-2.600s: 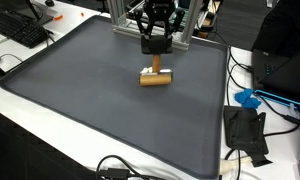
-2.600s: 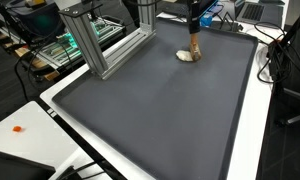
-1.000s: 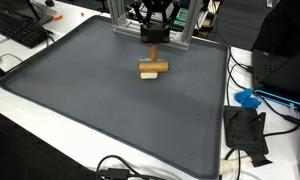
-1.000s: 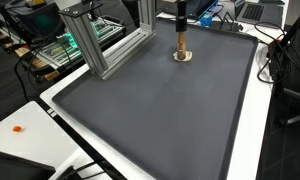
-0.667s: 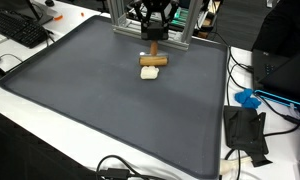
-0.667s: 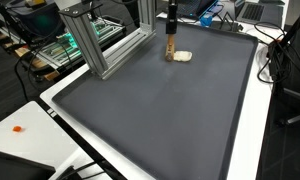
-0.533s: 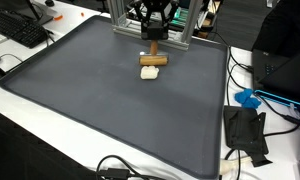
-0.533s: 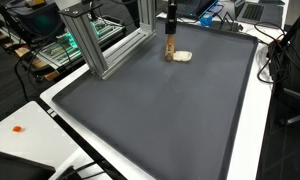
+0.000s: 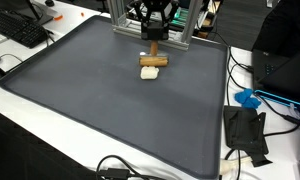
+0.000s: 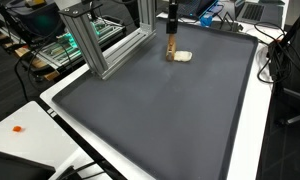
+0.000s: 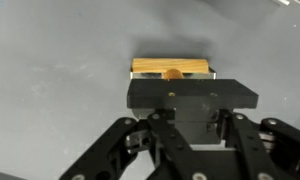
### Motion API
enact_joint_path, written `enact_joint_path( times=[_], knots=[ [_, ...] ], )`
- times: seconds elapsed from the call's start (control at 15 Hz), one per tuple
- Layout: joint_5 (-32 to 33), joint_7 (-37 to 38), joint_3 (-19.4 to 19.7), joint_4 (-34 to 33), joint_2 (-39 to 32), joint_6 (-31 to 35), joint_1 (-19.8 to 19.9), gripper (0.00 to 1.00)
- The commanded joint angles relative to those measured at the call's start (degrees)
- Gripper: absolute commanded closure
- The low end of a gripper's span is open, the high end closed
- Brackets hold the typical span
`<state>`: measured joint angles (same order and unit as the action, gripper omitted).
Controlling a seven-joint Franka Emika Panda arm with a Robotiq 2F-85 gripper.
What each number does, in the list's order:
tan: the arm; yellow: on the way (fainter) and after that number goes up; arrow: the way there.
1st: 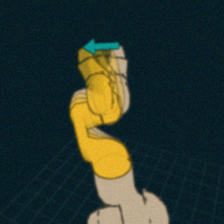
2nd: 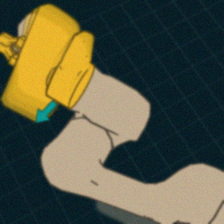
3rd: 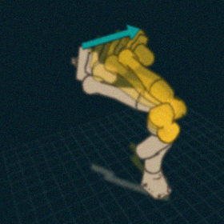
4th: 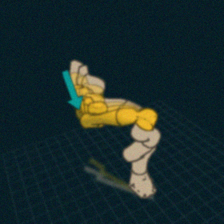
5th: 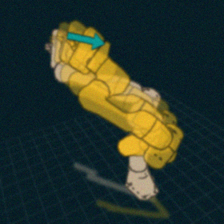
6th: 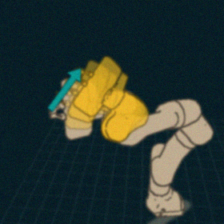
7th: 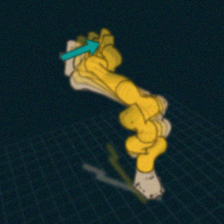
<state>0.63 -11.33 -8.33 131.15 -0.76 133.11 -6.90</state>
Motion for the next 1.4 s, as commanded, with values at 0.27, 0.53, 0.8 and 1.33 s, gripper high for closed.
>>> enact_joint_path(
  times=[0.27,0.53,0.8,1.33],
  knots=[
    [-1.4,13.6,-0.2,-2.2,1.8,-2.0,-0.8,0.78],
    [-0.5,27.8,-0.2,-3.5,0.6,-1.2,-1.0,0.78],
    [-1.5,39.9,0.0,-3.8,-0.4,0.2,-0.9,0.78],
    [3.4,63.1,1.1,-3.1,-3.9,5.9,-1.5,0.78]
  ],
)
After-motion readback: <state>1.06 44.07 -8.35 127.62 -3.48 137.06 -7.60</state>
